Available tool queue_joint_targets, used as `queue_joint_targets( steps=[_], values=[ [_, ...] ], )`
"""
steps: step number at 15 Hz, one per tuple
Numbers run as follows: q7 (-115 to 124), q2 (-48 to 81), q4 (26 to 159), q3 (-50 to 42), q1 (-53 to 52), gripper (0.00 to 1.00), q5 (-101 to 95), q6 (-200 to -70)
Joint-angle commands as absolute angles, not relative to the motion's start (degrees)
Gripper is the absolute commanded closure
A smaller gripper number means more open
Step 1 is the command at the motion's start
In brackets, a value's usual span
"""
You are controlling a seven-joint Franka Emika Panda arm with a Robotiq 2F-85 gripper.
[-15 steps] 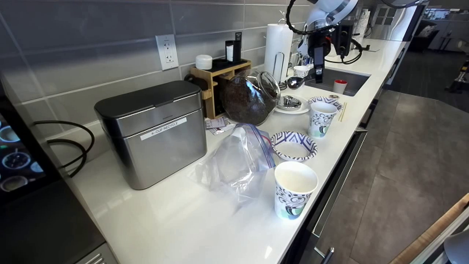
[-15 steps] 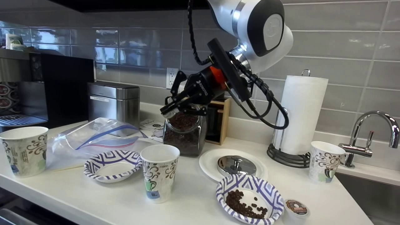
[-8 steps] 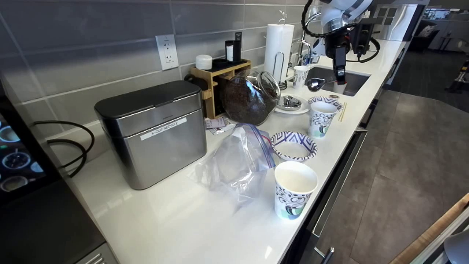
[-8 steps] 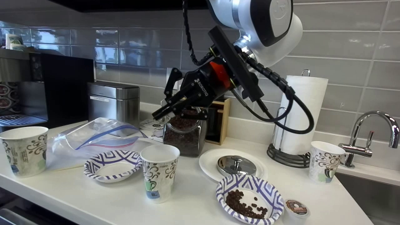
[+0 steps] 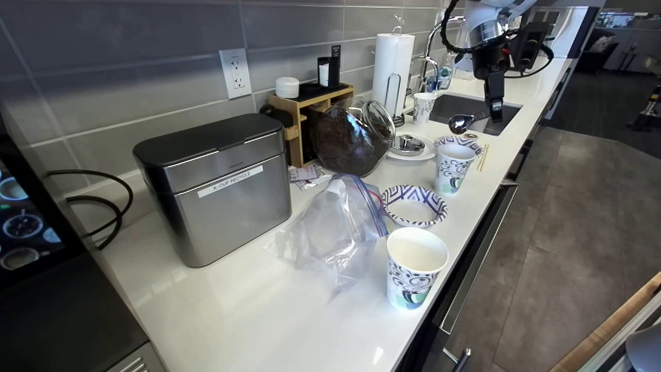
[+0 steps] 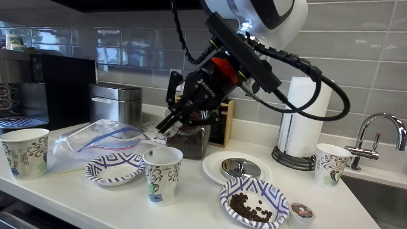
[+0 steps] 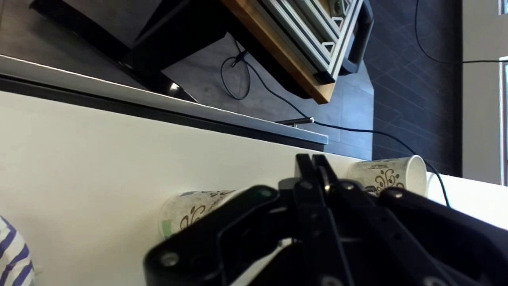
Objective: Place the coffee beans from the container in the coffee cup using the silver spoon then pour the beans into the bowl on the right.
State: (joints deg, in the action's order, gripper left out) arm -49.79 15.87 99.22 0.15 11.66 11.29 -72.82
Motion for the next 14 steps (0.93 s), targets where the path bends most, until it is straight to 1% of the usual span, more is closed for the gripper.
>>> queue_joint_targets(
  steps=[1,7,14],
  values=[
    [-48.69,10.99,105.69,-0.73,9.26,0.99,7.69,-79.60],
    [-47.20,7.81,110.67,-0.49,7.27,0.99,5.25,-86.95],
    [-45.66,0.87,118.43,-0.43,5.15,0.99,-1.74,-96.26]
  ],
)
